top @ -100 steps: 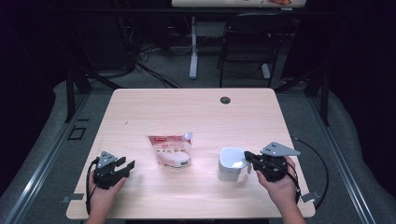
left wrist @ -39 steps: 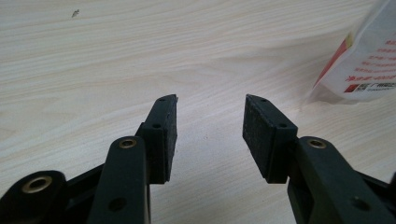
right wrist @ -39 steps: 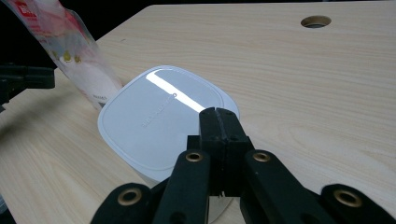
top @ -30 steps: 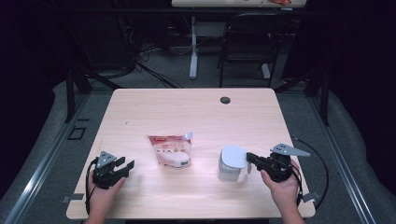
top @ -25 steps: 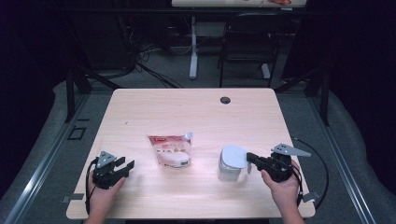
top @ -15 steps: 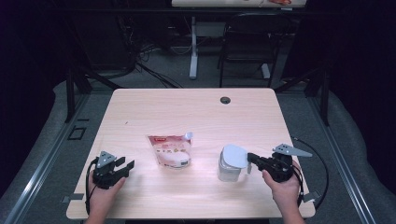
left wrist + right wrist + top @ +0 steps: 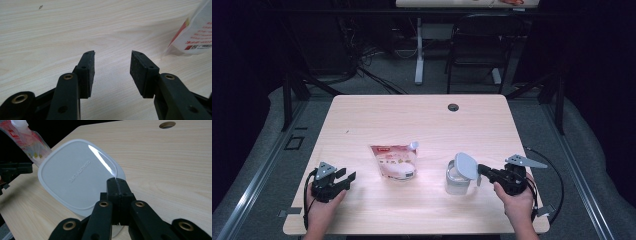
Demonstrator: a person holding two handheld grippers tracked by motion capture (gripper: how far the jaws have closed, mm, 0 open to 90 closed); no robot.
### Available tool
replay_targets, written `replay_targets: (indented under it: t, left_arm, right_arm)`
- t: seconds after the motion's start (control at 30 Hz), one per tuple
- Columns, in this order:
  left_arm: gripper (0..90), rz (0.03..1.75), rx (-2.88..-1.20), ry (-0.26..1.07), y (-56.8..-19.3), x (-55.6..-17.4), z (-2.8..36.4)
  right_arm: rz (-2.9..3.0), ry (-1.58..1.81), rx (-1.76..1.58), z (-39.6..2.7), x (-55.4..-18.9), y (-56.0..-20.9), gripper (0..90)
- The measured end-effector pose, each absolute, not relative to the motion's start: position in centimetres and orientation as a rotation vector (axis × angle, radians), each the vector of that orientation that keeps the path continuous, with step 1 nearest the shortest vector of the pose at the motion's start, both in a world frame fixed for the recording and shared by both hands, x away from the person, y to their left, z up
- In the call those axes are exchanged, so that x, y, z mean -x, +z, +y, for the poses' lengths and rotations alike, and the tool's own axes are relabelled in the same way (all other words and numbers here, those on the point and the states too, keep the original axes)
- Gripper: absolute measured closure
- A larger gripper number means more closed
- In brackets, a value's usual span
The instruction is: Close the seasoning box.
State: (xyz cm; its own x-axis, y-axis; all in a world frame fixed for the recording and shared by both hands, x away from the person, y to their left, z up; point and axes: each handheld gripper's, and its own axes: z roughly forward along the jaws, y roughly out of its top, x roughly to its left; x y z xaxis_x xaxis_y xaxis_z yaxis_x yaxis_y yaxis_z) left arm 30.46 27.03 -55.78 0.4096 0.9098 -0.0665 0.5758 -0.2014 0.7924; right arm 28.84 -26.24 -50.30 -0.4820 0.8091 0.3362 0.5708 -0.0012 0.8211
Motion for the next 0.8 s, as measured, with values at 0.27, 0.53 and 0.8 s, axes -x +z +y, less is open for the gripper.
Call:
replay_targets:
  t: [0.27,0.53,0.8]
  left_arm:
    - [54.9,1.269,-1.899,0.548,-55.75,-30.46,27.06]
    - [54.8,1.271,-1.894,0.548,-55.77,-30.48,27.05]
    - [54.8,1.270,-1.894,0.548,-55.76,-30.48,27.05]
  right_arm:
    - [2.044,1.483,-1.485,-26.51,-28.95,-50.65,90.0]
    - [2.057,1.460,-1.504,-26.54,-29.08,-51.01,90.0]
    - [2.058,1.457,-1.512,-26.54,-29.06,-51.11,90.0]
